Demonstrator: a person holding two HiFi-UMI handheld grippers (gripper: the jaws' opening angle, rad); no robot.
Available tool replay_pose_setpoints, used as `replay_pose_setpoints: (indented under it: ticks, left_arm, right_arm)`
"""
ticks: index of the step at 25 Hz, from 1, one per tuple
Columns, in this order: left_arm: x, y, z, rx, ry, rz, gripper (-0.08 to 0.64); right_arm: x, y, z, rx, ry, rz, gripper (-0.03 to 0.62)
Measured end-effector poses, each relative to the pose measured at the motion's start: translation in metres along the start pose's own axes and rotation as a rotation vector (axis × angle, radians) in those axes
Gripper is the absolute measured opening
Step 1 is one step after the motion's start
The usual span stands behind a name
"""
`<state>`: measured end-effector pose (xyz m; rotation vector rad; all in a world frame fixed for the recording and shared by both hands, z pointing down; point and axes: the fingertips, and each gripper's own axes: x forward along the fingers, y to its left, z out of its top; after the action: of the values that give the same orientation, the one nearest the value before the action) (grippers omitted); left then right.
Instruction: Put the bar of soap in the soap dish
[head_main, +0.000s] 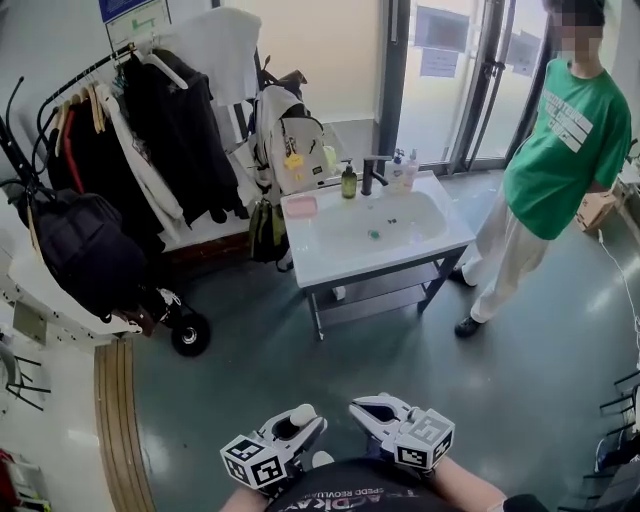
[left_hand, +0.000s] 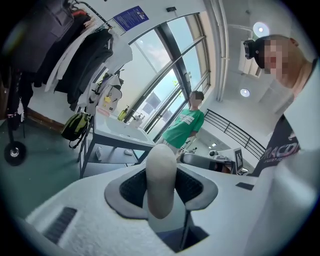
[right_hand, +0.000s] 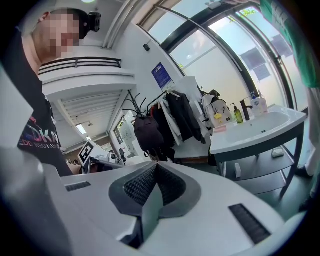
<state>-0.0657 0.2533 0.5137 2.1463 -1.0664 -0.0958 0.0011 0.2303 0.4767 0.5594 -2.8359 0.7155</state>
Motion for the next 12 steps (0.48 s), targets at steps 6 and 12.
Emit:
replay_pose_setpoints:
  ticks: [6,12]
  left_arm:
    - [0.074,-0.001,0.038,-0.007,-0.032,0.051,0.161]
    - [0.140,0.003,0.066,-0.021,-0.078,0.121,0.161]
  right_arm:
    - [-0.011,-0.075,0.043,-0.001,0.010,0.048,0.012]
    - [-0.015,-0.148,0.075,-0.009,0.033,0.114,0.012]
